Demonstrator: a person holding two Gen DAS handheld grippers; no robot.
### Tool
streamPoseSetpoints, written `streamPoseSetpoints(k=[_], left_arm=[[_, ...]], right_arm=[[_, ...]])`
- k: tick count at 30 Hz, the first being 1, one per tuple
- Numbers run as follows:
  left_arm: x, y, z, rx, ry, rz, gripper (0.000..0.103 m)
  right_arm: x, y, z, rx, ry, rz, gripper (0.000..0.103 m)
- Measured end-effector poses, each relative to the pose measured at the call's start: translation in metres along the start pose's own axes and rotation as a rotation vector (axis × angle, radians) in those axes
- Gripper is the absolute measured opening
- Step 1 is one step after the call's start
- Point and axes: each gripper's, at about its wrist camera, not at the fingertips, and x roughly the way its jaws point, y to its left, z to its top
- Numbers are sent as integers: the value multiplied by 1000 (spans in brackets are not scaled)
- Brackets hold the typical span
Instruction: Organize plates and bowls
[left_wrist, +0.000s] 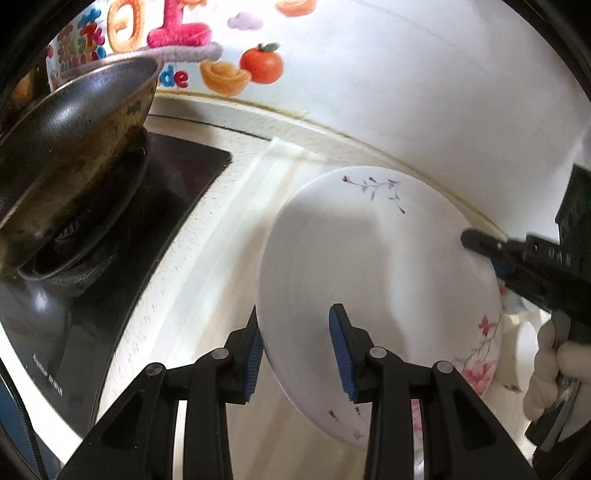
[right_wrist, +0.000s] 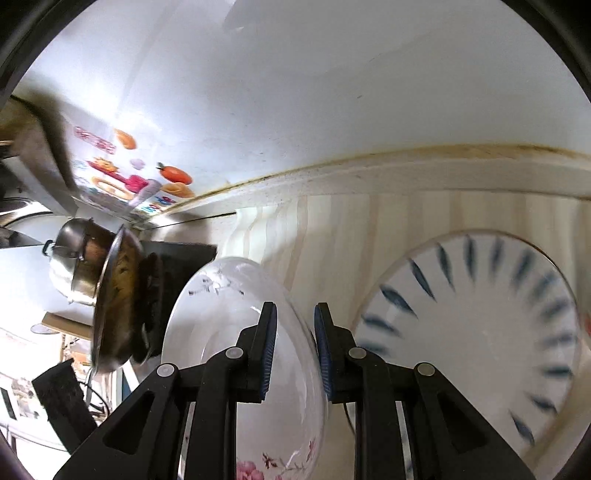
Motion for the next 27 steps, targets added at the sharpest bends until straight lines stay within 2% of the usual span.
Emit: streamPoseSetpoints(k=[8,14,17,23,27], left_arm=[[-38,-40,-34,72,37,-51,32],[-44,-65,-69,125,100,-88,32],[-33,-74,-80,139,158,-112,32],[-19,-100,-115,194,227,-88,32],[-10,-108,-133,223,266,-67,32]], right_arm=[[-80,-32,-64,58,-36,0,23],[-127,-66,-127,127,-42,2,23],[-140,-83,-156,147,-34,-15,23],[-154,-121,-210,185,20,-40,23],[-156,-141,-229,212,40,-39,23]])
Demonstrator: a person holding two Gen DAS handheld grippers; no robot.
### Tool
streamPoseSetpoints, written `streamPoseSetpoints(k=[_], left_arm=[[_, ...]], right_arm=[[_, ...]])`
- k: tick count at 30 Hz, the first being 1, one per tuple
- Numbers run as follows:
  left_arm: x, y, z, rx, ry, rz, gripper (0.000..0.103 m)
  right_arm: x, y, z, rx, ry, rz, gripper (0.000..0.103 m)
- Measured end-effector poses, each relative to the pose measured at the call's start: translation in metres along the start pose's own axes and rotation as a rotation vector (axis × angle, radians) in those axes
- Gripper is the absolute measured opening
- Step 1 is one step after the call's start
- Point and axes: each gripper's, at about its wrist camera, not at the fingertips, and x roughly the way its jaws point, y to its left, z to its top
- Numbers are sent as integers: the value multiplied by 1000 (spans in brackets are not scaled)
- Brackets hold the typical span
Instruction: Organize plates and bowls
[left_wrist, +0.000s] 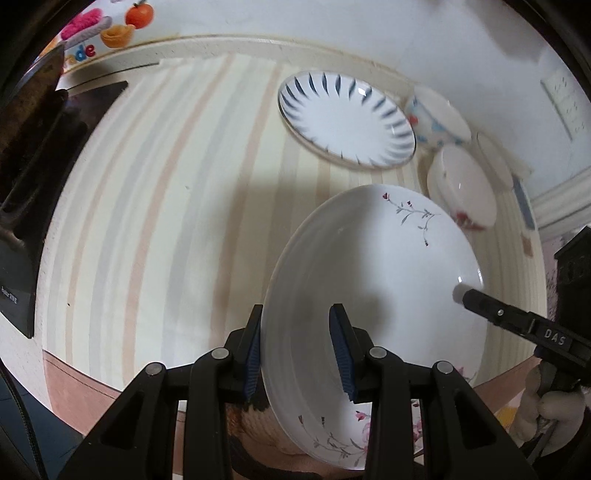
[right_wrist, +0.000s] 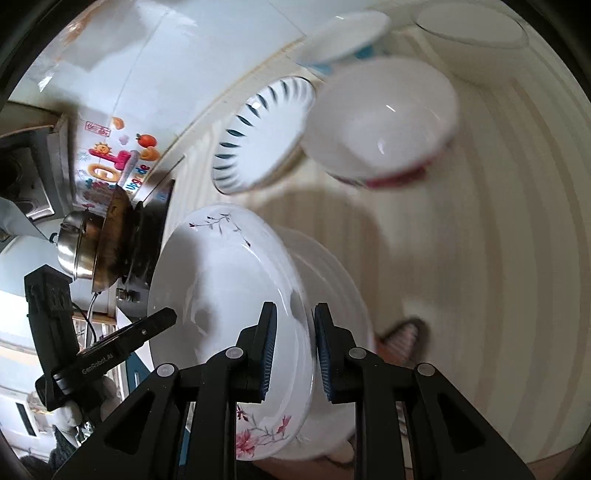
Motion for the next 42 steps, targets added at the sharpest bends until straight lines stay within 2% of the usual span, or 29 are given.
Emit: streamPoseSetpoints(k=[9,20,32,42], left_arm=[[17,-11,-13,34,41,64,32],[21,-12,-13,27,47,72,32],[39,-21,-19,42,90,54,32],[41,-15,-16,54,164,6,32]], right_arm=[[-3,-14,-9,-24,-1,-19,23],[-3,-10,2,-24,1,-15,23],[-10,-14,3,-3,0,-51,23],[-14,-23,4,109,54,-22,27]])
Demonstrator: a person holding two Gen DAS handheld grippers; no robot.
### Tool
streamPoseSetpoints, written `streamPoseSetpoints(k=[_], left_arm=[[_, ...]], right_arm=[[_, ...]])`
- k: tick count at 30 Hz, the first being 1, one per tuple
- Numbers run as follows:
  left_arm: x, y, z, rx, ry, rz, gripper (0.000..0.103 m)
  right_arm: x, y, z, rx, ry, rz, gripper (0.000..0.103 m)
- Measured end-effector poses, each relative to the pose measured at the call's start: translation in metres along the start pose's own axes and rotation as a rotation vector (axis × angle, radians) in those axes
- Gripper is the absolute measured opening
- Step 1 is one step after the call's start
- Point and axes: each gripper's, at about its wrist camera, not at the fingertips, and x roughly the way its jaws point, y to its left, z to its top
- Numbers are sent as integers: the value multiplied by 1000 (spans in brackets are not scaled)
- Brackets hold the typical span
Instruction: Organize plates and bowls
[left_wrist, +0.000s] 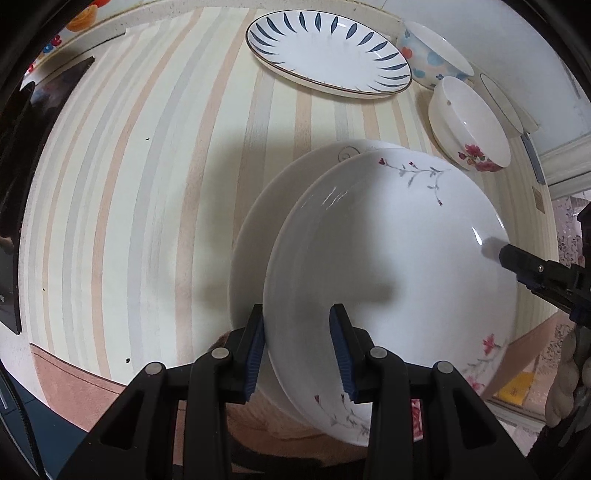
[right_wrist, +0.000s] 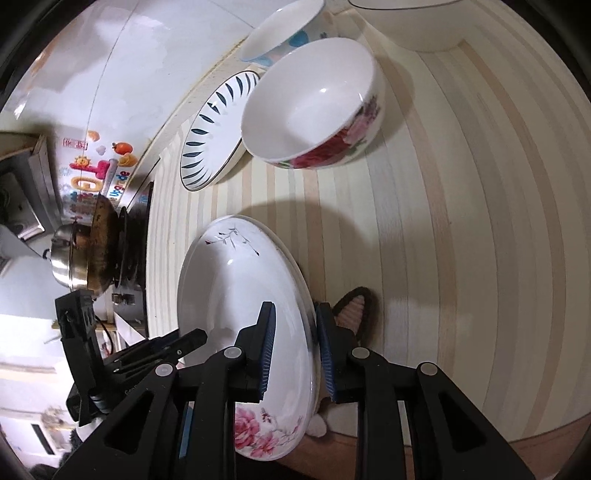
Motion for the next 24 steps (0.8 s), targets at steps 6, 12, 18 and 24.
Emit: streamPoseSetpoints(k=[6,12,18,24], left_arm=[[-14,13,2,-18,27,-22,32],[-62,20,26,-43,-107,2,33],[-60,27,110,-63,-161,-3,35],[-34,40,181,-72,-152,11,35]], right_arm=[[-19,6,7,17,-1,6,27],[-49,34,35,11,-61,10,28],[-35,87,105,-57,-88,-25,34],[16,110,179,-52,-19,-162,34]])
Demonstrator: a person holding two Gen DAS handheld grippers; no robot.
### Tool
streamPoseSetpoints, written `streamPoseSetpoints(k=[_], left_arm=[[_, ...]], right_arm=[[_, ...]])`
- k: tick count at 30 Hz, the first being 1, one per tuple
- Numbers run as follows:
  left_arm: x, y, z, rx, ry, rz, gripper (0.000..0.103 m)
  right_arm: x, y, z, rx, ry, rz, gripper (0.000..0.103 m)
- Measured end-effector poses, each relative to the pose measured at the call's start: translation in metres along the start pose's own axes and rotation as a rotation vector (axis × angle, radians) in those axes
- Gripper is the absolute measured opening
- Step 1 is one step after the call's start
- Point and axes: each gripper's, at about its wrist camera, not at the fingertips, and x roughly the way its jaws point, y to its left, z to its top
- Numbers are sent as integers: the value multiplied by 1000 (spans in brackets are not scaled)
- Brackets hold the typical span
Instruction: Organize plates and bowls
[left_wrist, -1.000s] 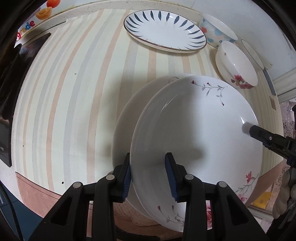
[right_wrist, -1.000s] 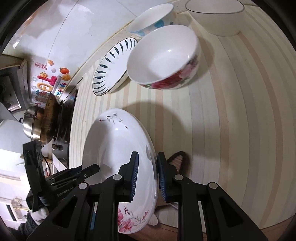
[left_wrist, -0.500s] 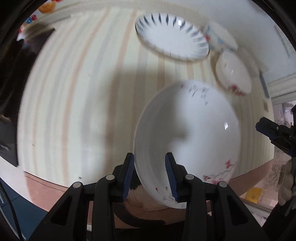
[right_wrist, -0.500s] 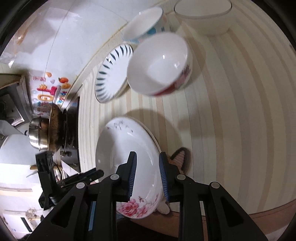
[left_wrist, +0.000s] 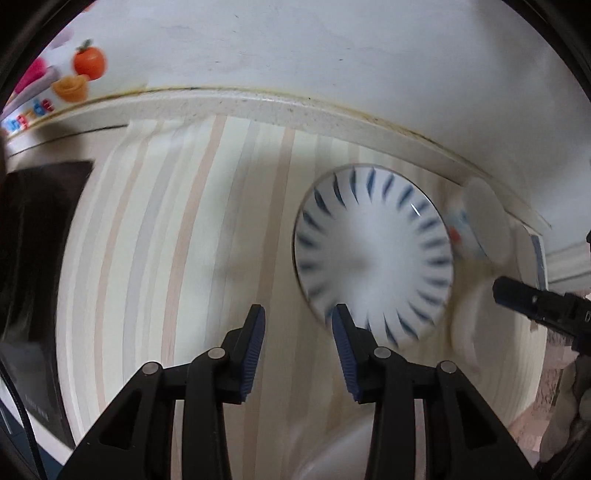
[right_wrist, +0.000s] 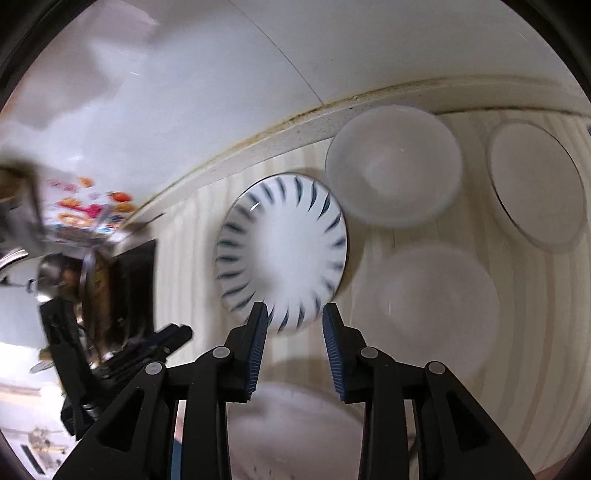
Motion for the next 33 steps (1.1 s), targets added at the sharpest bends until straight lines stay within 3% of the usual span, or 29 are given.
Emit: streamPoseSetpoints(k=[4,12,15,17,21,33], left_arm=[[29,1,26,5,34,15,35],[70,1,42,35,76,10,35],[71,-3,43,57,37,-25,26],[70,-6,43,70,6,-22,23],[68,-6,37,76,-7,-22,23],[11,-13,18,40,-52,-28,23]], right_arm=[[27,2,31,7,42,-100,34],[66,-2,44,-18,135,-215,33],[72,-1,45,-52,111,-251,21],[77,-1,45,-60,103,-251,14],[78,0,41,-85,64,-275,14],[46,0,24,-93,42,-198,13]])
